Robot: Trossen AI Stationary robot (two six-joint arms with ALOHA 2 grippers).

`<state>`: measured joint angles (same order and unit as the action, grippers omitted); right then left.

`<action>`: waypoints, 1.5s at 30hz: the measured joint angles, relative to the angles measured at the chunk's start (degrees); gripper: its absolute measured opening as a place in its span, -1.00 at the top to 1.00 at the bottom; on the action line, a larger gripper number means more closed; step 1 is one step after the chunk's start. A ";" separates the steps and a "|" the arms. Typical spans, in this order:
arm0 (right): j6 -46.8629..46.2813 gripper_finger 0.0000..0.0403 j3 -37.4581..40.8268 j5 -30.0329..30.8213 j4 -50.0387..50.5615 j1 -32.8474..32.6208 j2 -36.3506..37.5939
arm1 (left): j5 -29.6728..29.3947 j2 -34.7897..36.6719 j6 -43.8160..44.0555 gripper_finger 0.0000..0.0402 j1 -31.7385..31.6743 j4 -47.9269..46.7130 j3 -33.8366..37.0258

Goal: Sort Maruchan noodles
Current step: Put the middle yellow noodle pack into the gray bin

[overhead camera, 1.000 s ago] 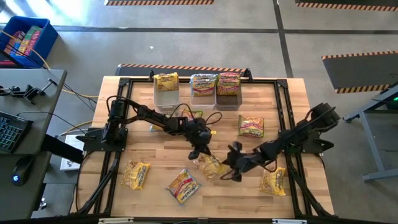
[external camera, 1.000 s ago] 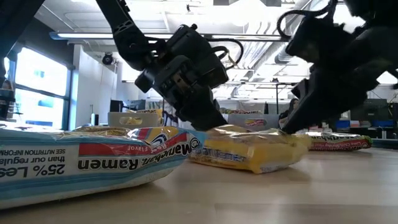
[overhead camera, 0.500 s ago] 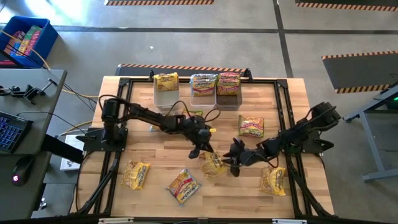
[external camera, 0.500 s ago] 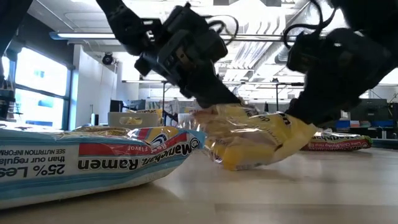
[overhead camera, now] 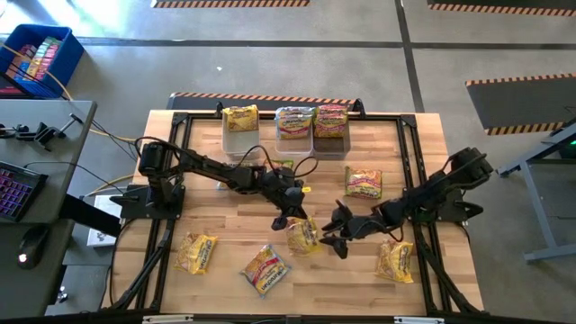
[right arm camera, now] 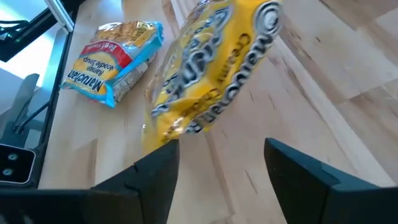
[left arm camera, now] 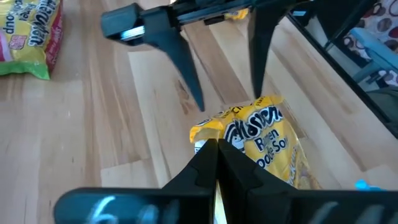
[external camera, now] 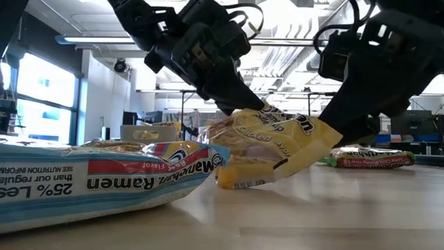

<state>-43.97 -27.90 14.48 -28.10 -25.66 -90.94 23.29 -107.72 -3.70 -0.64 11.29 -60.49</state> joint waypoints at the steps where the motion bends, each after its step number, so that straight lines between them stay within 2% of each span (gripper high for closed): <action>1: -0.55 -0.13 0.00 0.33 0.01 -0.61 0.00 | -0.20 0.00 0.02 1.00 0.00 -0.14 0.00; 7: -5.28 -0.13 2.39 5.73 -1.01 -4.36 0.09 | -0.57 0.00 0.00 1.00 -0.02 -0.01 0.00; 12: -4.77 -0.13 5.18 9.91 -10.95 -5.65 0.09 | -1.57 0.00 0.01 1.00 -0.02 0.11 0.00; 16: -5.25 -0.13 5.90 11.99 -13.14 -4.78 -0.09 | -1.59 0.00 0.02 1.00 -0.02 0.18 0.00; 20: -6.93 -0.13 5.90 10.79 -15.57 -3.95 -2.67 | -1.59 0.00 0.01 1.00 -0.02 0.57 0.00; 23: -6.84 -0.13 5.90 8.91 -21.91 -3.51 -6.30 | -1.60 0.00 0.02 1.00 -0.09 0.90 0.00; 33: -5.00 -0.13 4.33 8.09 -40.73 -2.84 -19.37 | -2.05 0.00 0.02 1.00 -0.09 1.05 0.00; 40: 1.24 -0.16 -3.38 4.47 -39.74 -1.29 -24.55 | -3.39 0.00 1.27 1.00 -0.07 1.94 0.00; 42: 1.37 -0.15 -5.03 5.36 -37.15 -1.30 -24.78 | -4.00 -0.02 1.53 1.00 -0.14 1.86 0.00; 45: 0.68 -0.09 -6.40 9.90 -33.58 -1.34 -24.80 | -4.55 -0.02 1.51 1.00 -0.17 1.98 0.00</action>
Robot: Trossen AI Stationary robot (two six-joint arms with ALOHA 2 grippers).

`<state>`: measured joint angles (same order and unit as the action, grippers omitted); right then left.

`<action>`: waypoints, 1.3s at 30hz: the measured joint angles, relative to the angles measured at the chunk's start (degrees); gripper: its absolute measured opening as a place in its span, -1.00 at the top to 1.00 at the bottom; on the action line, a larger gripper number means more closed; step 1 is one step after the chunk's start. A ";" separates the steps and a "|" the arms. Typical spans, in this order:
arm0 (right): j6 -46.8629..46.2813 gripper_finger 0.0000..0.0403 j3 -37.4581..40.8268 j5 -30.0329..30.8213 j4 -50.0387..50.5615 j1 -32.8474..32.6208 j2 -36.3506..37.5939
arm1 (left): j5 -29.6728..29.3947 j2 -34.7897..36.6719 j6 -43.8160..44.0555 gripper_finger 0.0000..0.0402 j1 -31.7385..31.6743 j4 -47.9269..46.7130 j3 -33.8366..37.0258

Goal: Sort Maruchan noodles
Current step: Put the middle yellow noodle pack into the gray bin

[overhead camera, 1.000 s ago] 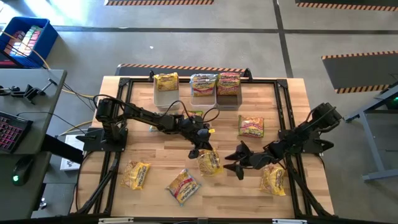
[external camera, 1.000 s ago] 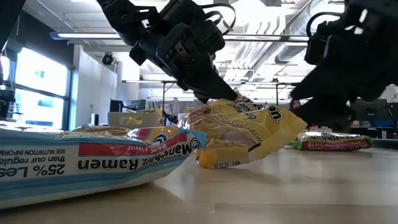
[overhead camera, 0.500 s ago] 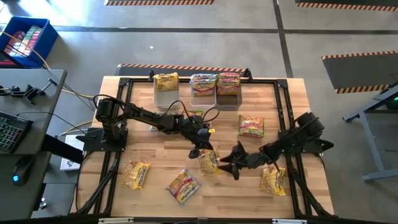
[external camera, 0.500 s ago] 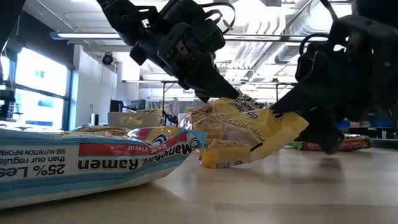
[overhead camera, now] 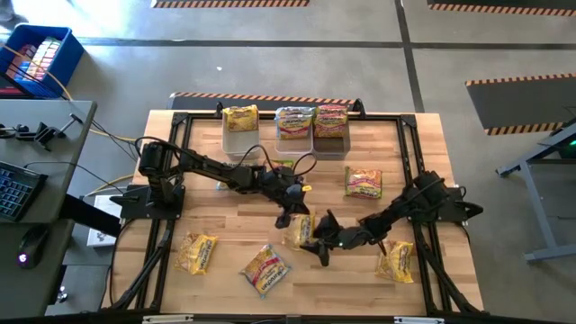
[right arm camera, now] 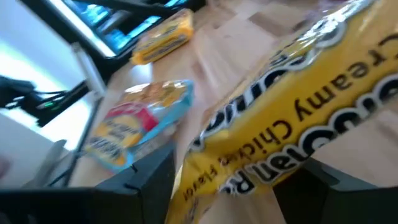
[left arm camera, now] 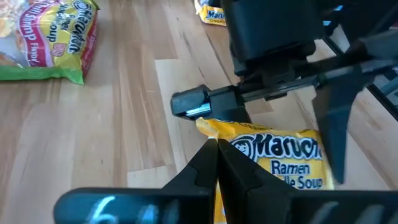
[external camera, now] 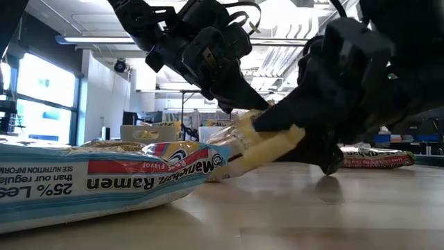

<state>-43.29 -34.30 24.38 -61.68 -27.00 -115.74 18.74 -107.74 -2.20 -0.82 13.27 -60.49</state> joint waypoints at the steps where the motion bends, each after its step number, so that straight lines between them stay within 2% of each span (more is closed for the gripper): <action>1: -0.10 -0.06 -0.14 1.54 0.66 -0.05 -0.01 | 0.01 0.00 0.01 1.00 -0.01 0.00 0.00; 5: -0.33 0.15 -0.29 4.37 1.44 -0.04 -0.03 | -0.02 0.00 0.02 1.00 -0.02 -0.01 0.00; 13: 1.43 0.59 -0.18 5.21 1.49 -0.79 -0.16 | -0.07 2.51 0.06 1.00 0.04 -2.12 -0.04; 19: 3.47 0.68 -0.16 3.23 1.56 -0.87 -0.16 | -0.66 7.41 0.02 1.00 0.04 -1.91 1.29; 25: 5.65 0.68 -0.14 0.88 5.20 -0.37 2.27 | -1.20 11.28 0.33 1.00 0.88 7.38 9.84; 29: 7.33 0.69 -0.14 -1.11 12.34 0.16 7.45 | -1.40 13.67 2.81 1.00 1.71 16.99 17.78; 32: 8.12 0.69 -0.14 -4.98 20.15 1.54 12.58 | -1.40 16.05 4.70 1.00 2.44 22.24 22.22; 35: 8.74 0.69 -1.47 -8.60 32.24 3.37 17.64 | -1.31 18.56 6.46 1.00 3.42 22.86 25.06; 39: 11.09 0.69 -7.61 -10.27 52.99 5.33 21.38 | -1.00 21.92 6.38 0.93 5.42 18.74 25.79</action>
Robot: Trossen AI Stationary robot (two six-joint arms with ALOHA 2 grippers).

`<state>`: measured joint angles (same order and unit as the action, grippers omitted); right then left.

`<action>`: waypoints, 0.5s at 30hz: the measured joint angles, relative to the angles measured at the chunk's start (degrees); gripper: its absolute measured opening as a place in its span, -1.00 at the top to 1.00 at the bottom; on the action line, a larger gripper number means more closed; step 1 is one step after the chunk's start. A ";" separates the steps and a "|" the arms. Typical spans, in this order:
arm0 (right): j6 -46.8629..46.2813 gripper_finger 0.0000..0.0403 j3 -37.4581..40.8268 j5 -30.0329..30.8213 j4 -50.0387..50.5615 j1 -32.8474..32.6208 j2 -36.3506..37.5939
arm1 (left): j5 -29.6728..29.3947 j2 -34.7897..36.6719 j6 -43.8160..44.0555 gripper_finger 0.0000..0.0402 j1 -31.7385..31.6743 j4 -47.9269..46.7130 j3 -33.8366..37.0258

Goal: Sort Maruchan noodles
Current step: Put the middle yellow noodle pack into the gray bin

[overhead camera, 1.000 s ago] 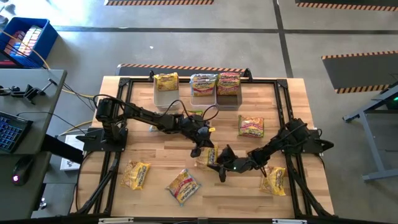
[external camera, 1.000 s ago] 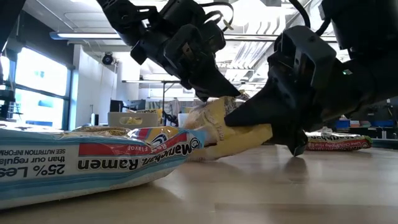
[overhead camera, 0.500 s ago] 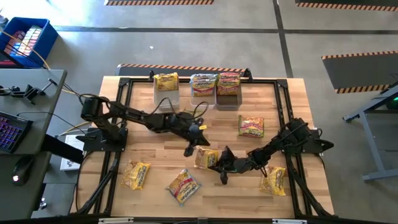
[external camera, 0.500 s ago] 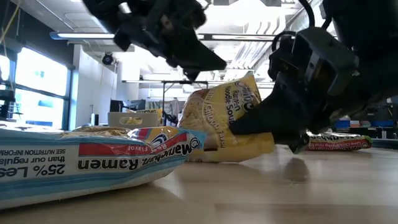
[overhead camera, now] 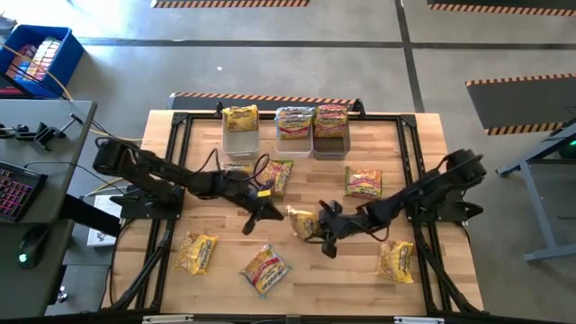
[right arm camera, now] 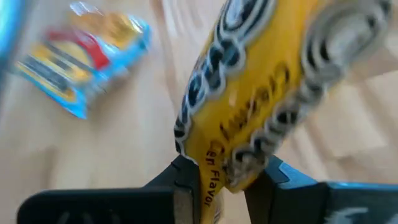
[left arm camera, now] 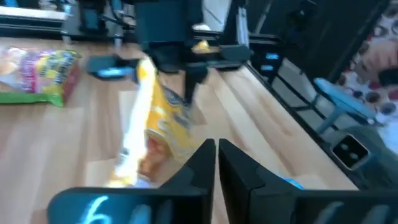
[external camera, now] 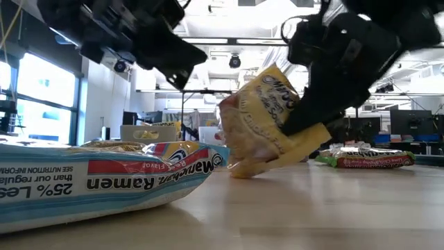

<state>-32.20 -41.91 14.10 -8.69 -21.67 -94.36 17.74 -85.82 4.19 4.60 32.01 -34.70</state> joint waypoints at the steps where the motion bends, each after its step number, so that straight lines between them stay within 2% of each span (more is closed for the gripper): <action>1: 1.15 0.69 -1.98 -0.60 4.83 0.30 0.16 | -0.10 0.89 -0.39 0.90 0.56 -1.99 0.02; 3: 3.05 0.69 -6.15 -0.86 13.27 0.80 0.28 | -1.25 1.99 -1.49 0.83 1.62 -3.87 0.07; 8: 8.81 0.69 -15.30 -1.10 28.04 1.07 0.26 | -8.50 4.70 -3.24 0.60 4.07 -9.18 0.04; 11: 12.30 0.69 -19.52 -1.19 32.65 1.07 0.28 | -12.07 5.20 -3.20 0.46 5.09 -10.24 0.03; 15: 16.34 0.69 -22.78 -2.87 34.64 1.08 0.28 | -13.45 5.14 -2.93 0.29 5.87 -10.05 0.02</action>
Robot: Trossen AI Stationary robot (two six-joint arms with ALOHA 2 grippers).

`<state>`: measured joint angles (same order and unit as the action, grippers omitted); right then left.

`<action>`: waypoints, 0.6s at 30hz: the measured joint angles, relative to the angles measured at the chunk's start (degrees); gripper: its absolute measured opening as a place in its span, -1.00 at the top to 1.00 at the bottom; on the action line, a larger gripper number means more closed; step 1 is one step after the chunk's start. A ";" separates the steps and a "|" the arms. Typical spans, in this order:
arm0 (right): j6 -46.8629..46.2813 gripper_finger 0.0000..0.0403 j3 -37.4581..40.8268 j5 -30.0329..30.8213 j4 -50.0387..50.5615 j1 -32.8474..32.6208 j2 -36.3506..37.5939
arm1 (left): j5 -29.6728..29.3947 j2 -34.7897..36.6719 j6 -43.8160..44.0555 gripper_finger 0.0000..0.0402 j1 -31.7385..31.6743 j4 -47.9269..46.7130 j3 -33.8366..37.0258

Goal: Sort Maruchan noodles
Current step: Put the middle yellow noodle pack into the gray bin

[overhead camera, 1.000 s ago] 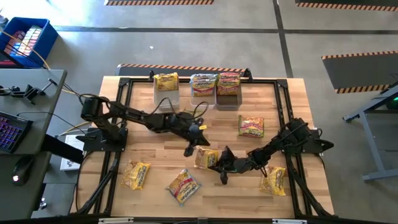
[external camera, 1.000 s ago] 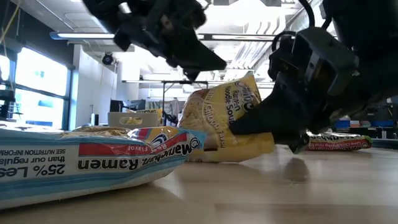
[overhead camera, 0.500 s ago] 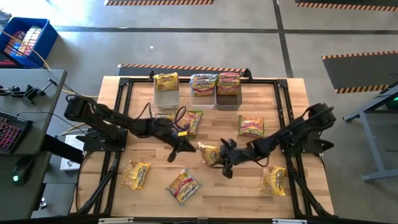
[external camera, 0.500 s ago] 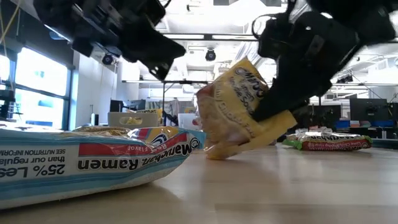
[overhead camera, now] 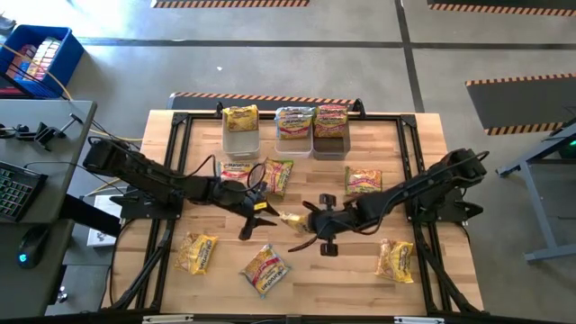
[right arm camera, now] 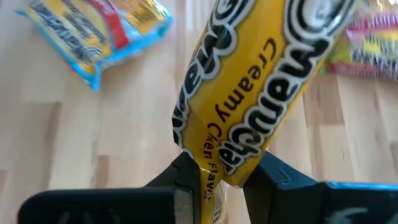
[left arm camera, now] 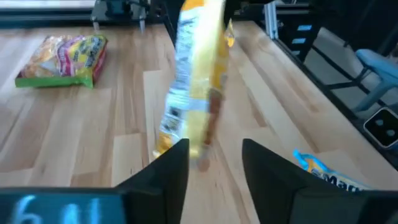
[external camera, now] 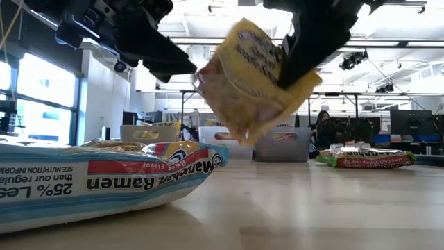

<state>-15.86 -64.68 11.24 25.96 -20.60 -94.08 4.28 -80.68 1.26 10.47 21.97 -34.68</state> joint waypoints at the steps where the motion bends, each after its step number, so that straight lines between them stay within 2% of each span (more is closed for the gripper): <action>1: 1.09 0.69 -0.30 -0.81 -0.34 0.11 0.00 | -0.03 0.00 0.00 0.26 0.13 0.26 0.00; 8: 2.88 0.69 -0.18 -2.89 0.10 0.37 -0.02 | -0.04 0.00 1.09 0.09 0.27 2.04 0.00; 18: 5.16 0.69 -0.11 -2.69 -1.96 1.87 -3.03 | -0.01 -1.30 1.42 0.01 0.20 1.09 -2.79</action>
<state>-10.70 -64.79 8.55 23.99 -18.73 -97.11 4.27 -81.98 2.67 10.68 23.06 -37.47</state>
